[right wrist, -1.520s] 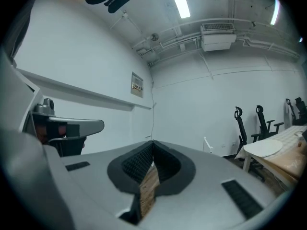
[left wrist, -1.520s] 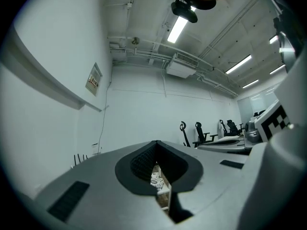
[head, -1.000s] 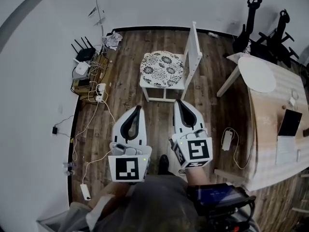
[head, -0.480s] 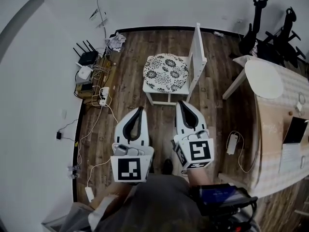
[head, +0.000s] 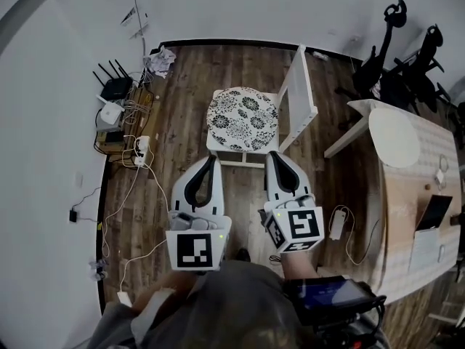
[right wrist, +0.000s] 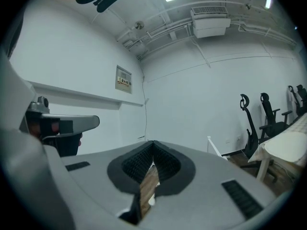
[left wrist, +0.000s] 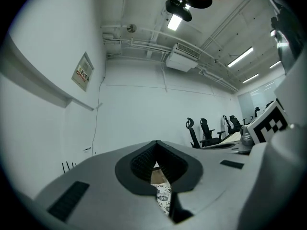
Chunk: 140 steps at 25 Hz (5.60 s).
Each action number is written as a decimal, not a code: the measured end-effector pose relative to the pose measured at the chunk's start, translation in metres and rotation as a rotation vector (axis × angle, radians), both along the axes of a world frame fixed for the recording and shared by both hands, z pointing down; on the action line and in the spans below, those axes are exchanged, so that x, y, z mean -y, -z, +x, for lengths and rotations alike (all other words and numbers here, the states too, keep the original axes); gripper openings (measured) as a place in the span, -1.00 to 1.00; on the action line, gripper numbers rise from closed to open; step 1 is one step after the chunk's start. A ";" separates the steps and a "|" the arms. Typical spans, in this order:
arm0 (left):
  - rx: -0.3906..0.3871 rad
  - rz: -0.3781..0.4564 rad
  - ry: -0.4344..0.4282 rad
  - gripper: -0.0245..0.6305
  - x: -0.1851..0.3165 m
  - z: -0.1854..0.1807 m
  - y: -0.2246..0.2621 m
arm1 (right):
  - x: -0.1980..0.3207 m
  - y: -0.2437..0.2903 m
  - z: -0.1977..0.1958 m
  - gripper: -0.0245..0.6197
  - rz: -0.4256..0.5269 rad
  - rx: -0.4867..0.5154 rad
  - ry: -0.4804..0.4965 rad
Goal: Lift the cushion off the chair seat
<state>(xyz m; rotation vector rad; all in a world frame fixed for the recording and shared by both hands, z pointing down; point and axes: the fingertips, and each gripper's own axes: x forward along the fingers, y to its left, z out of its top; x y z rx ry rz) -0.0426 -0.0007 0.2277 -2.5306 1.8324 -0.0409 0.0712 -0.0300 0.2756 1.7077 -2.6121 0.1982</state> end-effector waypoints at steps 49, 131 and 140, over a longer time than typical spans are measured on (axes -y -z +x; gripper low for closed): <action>0.037 -0.035 -0.111 -0.91 0.282 0.003 -0.031 | 0.259 -0.032 0.008 -0.90 -0.050 -0.028 -0.114; -0.003 -0.313 -0.325 -0.91 0.346 -0.082 -0.426 | 0.267 -0.511 -0.142 0.24 -0.544 -0.301 0.045; 0.000 -0.346 -0.292 -0.91 0.356 -0.097 -0.443 | 0.272 -0.560 -0.137 0.36 -0.660 -0.420 0.047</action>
